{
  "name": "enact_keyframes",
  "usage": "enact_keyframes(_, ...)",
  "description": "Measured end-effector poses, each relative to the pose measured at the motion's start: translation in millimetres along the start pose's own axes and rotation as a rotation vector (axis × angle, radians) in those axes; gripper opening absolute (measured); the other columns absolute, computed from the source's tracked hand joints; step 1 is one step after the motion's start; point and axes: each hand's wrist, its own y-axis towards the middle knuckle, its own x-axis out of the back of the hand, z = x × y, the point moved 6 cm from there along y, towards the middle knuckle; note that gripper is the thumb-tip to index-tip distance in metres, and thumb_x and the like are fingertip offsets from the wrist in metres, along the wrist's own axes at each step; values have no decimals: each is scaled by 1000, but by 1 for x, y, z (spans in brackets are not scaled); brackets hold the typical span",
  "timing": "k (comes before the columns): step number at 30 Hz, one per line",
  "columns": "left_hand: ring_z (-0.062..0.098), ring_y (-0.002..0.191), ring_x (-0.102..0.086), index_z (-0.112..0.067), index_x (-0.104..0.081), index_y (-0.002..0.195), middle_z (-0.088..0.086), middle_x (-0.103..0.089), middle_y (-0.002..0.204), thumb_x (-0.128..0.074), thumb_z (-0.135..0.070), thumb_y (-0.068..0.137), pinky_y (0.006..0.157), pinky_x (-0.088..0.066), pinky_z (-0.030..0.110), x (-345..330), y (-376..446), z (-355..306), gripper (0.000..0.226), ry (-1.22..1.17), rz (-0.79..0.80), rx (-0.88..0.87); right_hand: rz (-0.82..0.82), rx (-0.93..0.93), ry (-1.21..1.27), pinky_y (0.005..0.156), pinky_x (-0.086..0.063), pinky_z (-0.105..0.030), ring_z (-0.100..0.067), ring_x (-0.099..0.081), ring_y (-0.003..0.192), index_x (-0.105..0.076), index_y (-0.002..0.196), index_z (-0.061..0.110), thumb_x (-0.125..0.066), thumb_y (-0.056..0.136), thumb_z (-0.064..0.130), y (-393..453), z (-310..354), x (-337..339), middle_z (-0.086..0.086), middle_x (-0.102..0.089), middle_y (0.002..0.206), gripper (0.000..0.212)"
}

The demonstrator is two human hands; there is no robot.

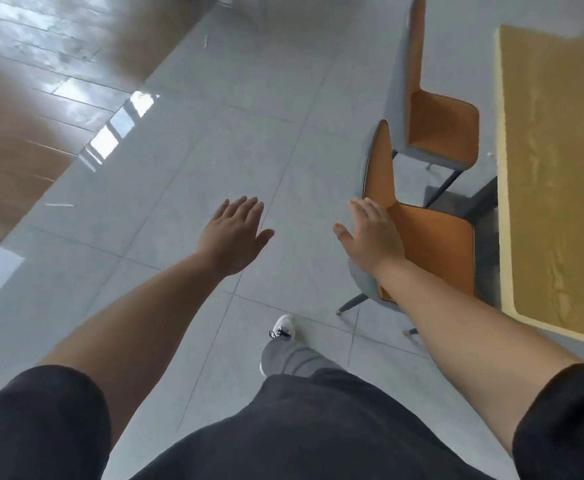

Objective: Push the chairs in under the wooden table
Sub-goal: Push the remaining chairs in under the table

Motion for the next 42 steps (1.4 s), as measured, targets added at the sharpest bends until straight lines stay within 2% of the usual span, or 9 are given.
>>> enact_keyframes(9,26,145,-21,-6,-32,147,10,-33,154,-34,-49,99,120,-9,40,-15,192,-21,65,12,86,-353,-23,-399,-20,116,-14,-39,-27,-18,143,-25,148,7,-28,95,58,74,-69,-12,-13,-27,155,74)
enact_keyframes(20,21,146,-16,-10,-25,150,6,-27,157,-14,-57,95,120,-7,38,-49,361,-97,73,78,222,-848,-70,-745,109,101,-39,-42,-28,-47,122,-36,139,14,-21,92,67,119,-89,-23,-8,-51,136,72)
enact_keyframes(26,22,145,-21,-10,-33,146,7,-35,153,-13,-56,96,119,-12,39,-79,418,-146,71,68,301,-1306,-29,-1070,68,68,-36,-33,-24,-56,98,-45,121,26,-21,87,76,111,-90,-40,2,-60,113,65)
enact_keyframes(32,19,144,-24,-12,-43,141,2,-40,150,-12,-56,97,119,-14,39,-92,426,-168,69,138,417,-1661,-167,-1431,-8,58,-33,-30,-20,-60,85,-54,108,25,-18,86,73,114,-55,-35,5,-65,96,64)
enact_keyframes(34,23,133,-43,-12,-57,124,3,-58,133,-18,-53,99,108,-34,41,-91,424,-173,61,78,398,-1746,-165,-1501,6,57,-32,-30,-20,-58,83,-52,101,27,-20,85,73,115,-51,-35,7,-63,92,59)
enact_keyframes(35,25,115,-57,-13,-62,107,3,-66,112,-18,-52,99,88,-45,38,-89,424,-174,59,31,367,-1773,-168,-1534,20,58,-32,-30,-20,-57,84,-52,100,28,-20,84,73,114,-51,-36,8,-62,91,58)
enact_keyframes(37,24,71,-58,-16,-56,80,-2,-59,75,-15,-54,97,52,-31,30,-83,426,-175,58,-4,326,-1791,-194,-1591,37,65,-36,-32,-19,-57,88,-53,101,30,-21,81,76,114,-50,-38,8,-62,95,60)
enact_keyframes(39,22,56,-47,-16,-51,73,-1,-54,65,-16,-54,96,48,-24,27,-82,426,-175,57,0,325,-1817,-214,-1629,55,71,-41,-35,-19,-56,89,-54,101,32,-20,79,80,115,-50,-40,9,-62,96,63)
enact_keyframes(42,23,57,-47,-16,-50,75,-2,-53,67,-13,-58,94,49,-27,29,-84,428,-172,59,19,341,-1861,-214,-1657,92,76,-42,-36,-18,-55,93,-54,105,33,-21,76,83,117,-49,-45,11,-61,99,67)
